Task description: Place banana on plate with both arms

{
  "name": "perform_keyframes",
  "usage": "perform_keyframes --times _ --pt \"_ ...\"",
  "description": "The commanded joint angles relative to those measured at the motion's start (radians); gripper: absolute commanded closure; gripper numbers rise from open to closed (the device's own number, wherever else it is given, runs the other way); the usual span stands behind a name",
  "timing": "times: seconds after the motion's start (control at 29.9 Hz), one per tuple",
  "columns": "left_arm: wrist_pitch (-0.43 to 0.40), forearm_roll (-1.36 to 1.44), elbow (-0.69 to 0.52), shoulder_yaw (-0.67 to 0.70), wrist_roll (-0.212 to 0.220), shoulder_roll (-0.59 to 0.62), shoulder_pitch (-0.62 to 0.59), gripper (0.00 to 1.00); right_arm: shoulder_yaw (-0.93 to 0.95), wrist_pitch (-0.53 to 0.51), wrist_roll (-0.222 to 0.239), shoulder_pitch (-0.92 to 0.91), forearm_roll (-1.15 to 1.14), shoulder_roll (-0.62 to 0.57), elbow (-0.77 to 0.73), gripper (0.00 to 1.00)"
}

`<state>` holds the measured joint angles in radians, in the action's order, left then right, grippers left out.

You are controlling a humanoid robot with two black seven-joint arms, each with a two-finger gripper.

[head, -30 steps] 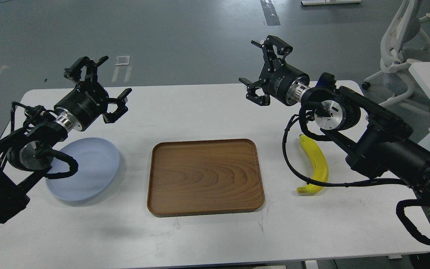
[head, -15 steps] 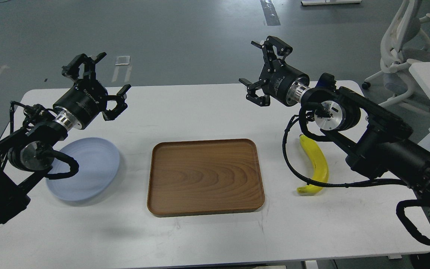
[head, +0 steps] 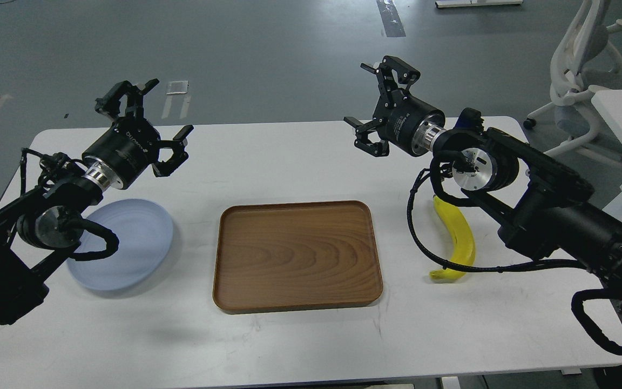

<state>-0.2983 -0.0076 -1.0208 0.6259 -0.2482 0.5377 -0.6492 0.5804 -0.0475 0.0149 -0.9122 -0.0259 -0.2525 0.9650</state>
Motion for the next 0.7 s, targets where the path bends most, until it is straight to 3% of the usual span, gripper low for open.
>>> perform_keyframes --times 0.0,0.43,0.67 --pt "0.010 -0.002 0.007 0.000 0.000 0.001 -0.004 0.02 -0.001 0.000 0.000 -0.010 0.001 0.006 -0.020 0.00" --pt "0.048 0.029 0.061 -0.015 0.000 -0.056 -0.030 0.02 -0.005 -0.017 0.030 -0.059 0.001 0.048 -0.126 0.00" --pt "0.335 0.558 -0.028 -0.043 -0.017 -0.029 -0.076 0.02 -0.034 -0.017 0.028 -0.051 0.001 0.058 -0.126 0.00"
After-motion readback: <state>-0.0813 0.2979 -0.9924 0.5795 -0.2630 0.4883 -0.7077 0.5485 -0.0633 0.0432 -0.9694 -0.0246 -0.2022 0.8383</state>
